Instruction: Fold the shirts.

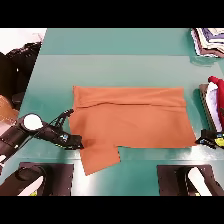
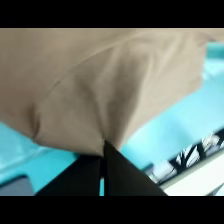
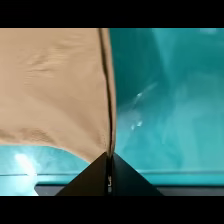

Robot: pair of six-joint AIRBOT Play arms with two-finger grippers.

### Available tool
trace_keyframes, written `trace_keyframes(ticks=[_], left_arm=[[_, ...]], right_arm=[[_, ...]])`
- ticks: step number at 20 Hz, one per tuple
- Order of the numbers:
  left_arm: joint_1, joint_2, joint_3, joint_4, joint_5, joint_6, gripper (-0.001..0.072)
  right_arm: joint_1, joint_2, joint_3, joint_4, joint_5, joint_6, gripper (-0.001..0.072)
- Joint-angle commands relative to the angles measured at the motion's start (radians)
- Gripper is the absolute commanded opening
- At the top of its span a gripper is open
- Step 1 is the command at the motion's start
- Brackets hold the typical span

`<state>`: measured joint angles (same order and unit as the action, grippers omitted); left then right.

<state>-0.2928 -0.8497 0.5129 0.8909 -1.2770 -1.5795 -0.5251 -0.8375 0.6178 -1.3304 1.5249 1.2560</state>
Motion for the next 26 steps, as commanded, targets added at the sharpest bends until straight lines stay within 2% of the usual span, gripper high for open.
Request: trace_keyframes(ticks=[1, 4, 6, 8, 12, 14, 16, 18, 21, 23, 24, 25, 26], left_arm=[[-0.07, 0.001, 0.154, 0.025, 0.016, -0.048, 0.0027], [-0.07, 0.001, 0.327, 0.184, 0.192, -0.06, 0.0026], [-0.067, -0.014, 0.398, 0.354, 0.296, -0.15, 0.0026], [-0.013, -0.068, 0.455, 0.427, 0.327, -0.178, 0.0027], [0.166, -0.196, 0.488, 0.406, 0.455, -0.175, 0.0027], [0.207, -0.264, 0.488, 0.376, 0.507, -0.169, 0.0027], [0.207, -0.338, 0.489, 0.341, 0.555, -0.103, 0.0027], [0.207, -0.423, 0.489, 0.241, 0.623, -0.026, 0.0027], [0.207, -0.525, 0.524, 0.2, 0.674, -0.024, 0.0027], [0.207, -0.575, 0.574, 0.2, 0.66, -0.017, 0.0028], [0.207, -0.588, 0.598, 0.2, 0.647, -0.017, 0.0029], [0.207, -0.591, 0.618, 0.2, 0.631, -0.017, 0.0031], [0.207, -0.591, 0.64, 0.2, 0.609, -0.008, 0.021]], right_arm=[[0.041, 0.047, 0.019, -0.023, 0.043, 0.04, 0.0015], [0.158, -0.015, 0.137, -0.024, 0.025, 0.079, 0.0014], [0.249, -0.088, 0.251, -0.024, -0.031, 0.104, 0.0014], [0.326, -0.181, 0.367, -0.026, -0.059, 0.124, 0.0014], [0.411, -0.41, 0.6, -0.024, -0.092, 0.177, 0.0014], [0.429, -0.523, 0.7, -0.023, -0.096, 0.184, 0.0014], [0.451, -0.628, 0.781, -0.023, -0.091, 0.184, 0.0014], [0.471, -0.715, 0.847, -0.023, -0.089, 0.185, 0.0015], [0.49, -0.832, 0.942, -0.014, -0.083, 0.205, 0.0017], [0.483, -0.886, 0.984, 0.076, -0.09, 0.203, 0.0018], [0.47, -0.907, 0.996, 0.141, -0.11, 0.19, 0.0031], [0.452, -0.921, 1.005, 0.21, -0.122, 0.164, 0.0163], [0.43, -0.932, 1.012, 0.272, -0.124, 0.151, 0.0288]])
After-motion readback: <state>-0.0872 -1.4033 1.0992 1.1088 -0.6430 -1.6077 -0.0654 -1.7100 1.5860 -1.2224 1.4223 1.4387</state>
